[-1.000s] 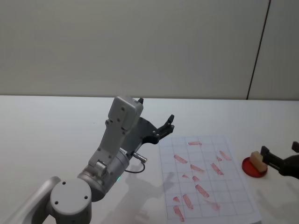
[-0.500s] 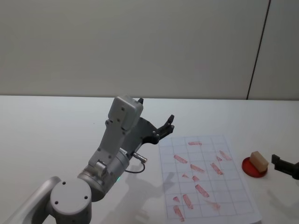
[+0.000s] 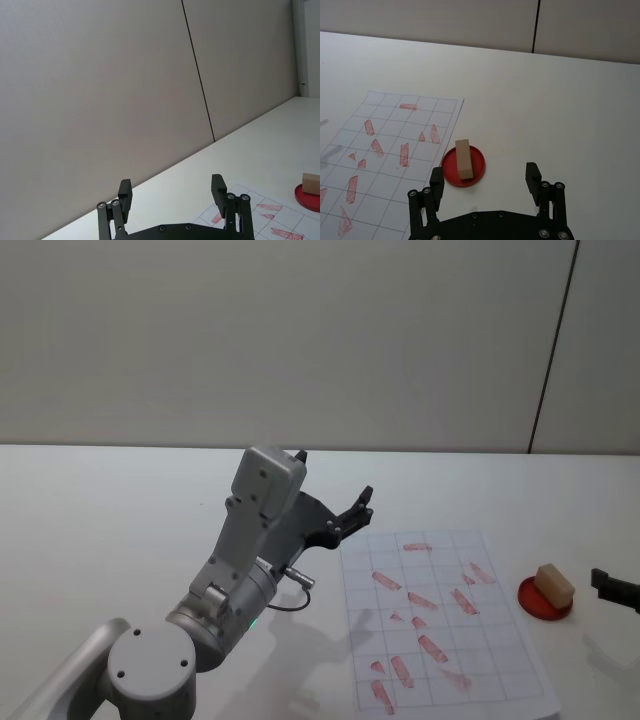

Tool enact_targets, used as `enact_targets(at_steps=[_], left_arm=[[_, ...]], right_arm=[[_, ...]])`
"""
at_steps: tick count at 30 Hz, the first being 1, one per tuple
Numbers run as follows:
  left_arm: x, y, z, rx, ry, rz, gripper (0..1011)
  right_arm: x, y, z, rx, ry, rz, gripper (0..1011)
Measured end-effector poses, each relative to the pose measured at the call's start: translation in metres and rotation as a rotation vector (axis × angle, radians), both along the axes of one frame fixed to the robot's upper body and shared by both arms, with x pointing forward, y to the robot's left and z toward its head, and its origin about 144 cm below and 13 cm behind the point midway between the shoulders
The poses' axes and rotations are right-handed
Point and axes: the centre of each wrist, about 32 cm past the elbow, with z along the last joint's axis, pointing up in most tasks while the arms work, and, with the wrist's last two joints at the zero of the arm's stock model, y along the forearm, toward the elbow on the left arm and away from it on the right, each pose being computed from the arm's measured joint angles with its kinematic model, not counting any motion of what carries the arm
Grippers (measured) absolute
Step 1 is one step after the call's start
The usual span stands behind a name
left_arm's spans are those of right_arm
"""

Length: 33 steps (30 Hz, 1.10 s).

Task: Use the one hand to pick up the stamp and affix it onto the A4 paper.

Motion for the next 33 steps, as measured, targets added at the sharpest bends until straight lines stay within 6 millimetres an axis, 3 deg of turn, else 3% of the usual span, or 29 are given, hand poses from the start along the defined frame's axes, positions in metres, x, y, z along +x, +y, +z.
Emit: enact_targets(at_steps=[19,33], left_arm=[[0.0,0.0,0.0,0.0,0.0,0.0,1002],[0.0,0.0,0.0,0.0,0.0,0.0,1002]], right_arm=[[0.036,0.004,-0.004,-0.025,0.064,0.036,1001],[0.05,0.015,-0.007,-0.058,0.107,0.085,1001]])
